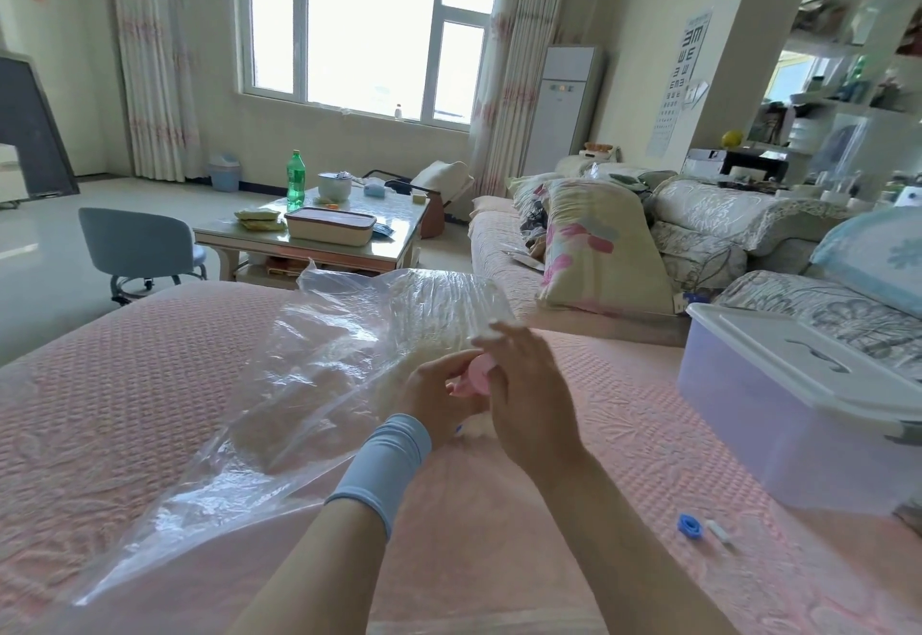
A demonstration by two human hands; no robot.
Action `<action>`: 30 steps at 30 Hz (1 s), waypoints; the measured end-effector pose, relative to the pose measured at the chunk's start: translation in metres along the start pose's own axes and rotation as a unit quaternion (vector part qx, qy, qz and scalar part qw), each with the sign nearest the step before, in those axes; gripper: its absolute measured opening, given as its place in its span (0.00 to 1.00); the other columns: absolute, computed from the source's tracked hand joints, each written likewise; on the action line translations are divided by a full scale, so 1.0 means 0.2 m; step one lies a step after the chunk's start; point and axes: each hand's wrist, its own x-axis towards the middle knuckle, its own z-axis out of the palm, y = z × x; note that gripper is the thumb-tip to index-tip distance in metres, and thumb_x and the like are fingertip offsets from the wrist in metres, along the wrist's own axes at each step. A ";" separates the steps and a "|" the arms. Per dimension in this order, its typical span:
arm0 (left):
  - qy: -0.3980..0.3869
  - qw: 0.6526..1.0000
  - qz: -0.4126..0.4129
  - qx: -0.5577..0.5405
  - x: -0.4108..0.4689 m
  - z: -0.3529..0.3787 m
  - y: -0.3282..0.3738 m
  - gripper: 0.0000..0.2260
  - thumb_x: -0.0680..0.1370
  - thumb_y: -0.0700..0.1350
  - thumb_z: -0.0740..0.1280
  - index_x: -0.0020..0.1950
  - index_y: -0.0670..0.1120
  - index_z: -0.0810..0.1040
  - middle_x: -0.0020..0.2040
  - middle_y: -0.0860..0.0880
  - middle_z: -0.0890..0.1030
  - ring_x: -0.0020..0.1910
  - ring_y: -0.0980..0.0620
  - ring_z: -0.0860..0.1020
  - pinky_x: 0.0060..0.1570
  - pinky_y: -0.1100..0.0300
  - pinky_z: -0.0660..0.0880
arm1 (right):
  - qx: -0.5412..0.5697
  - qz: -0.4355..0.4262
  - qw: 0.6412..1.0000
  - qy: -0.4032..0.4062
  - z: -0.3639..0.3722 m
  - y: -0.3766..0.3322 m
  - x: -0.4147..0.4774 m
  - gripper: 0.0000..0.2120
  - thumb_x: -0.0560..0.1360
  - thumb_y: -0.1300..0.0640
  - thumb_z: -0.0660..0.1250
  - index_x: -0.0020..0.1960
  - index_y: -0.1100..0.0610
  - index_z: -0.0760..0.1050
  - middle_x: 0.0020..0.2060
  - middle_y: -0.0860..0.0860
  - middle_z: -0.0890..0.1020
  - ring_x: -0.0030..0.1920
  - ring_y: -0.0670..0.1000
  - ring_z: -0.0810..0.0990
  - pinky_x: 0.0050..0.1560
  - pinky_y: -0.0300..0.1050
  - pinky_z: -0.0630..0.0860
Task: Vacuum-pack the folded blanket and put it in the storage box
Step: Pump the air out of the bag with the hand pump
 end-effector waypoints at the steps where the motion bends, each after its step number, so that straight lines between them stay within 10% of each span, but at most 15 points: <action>1: 0.000 1.000 -0.006 0.007 0.00 0.00 0.00 0.17 0.64 0.45 0.72 0.53 0.55 0.83 0.42 0.53 0.84 0.41 0.55 0.79 0.51 0.52 0.80 | 0.000 0.018 0.999 -0.048 0.02 0.01 -0.02 0.15 0.77 0.65 0.62 0.59 0.54 0.80 0.65 0.50 0.76 0.65 0.55 0.74 0.63 0.53 0.73; 11: 0.013 1.000 0.015 0.010 0.02 -0.01 -0.01 0.21 0.65 0.40 0.79 0.54 0.57 0.83 0.47 0.55 0.84 0.47 0.55 0.81 0.52 0.59 0.78 | 0.031 -0.116 0.953 0.278 -0.20 -0.09 0.18 0.16 0.80 0.62 0.58 0.61 0.56 0.80 0.63 0.53 0.78 0.64 0.52 0.75 0.64 0.38 0.68; 18: -0.001 1.000 0.004 0.010 -0.01 0.01 0.00 0.16 0.67 0.43 0.71 0.53 0.56 0.82 0.42 0.55 0.84 0.41 0.56 0.78 0.46 0.61 0.78 | -0.052 0.030 0.995 -0.078 0.00 0.00 -0.02 0.18 0.79 0.60 0.61 0.68 0.51 0.75 0.70 0.47 0.73 0.68 0.54 0.72 0.65 0.51 0.71; 25: 0.022 1.000 0.009 -0.001 0.02 -0.02 0.01 0.22 0.65 0.38 0.77 0.57 0.51 0.83 0.48 0.50 0.84 0.49 0.51 0.80 0.54 0.56 0.78 | -0.019 -0.122 0.953 0.276 -0.25 -0.10 0.20 0.18 0.84 0.55 0.53 0.66 0.56 0.78 0.64 0.54 0.78 0.65 0.52 0.73 0.67 0.39 0.66; 30: -0.002 1.000 0.013 -0.009 0.00 0.00 -0.01 0.17 0.67 0.39 0.74 0.53 0.53 0.83 0.41 0.55 0.83 0.39 0.58 0.77 0.47 0.60 0.78 | -0.025 -0.035 0.997 0.071 -0.04 -0.03 0.01 0.21 0.77 0.62 0.57 0.67 0.55 0.78 0.67 0.54 0.76 0.67 0.55 0.73 0.67 0.52 0.72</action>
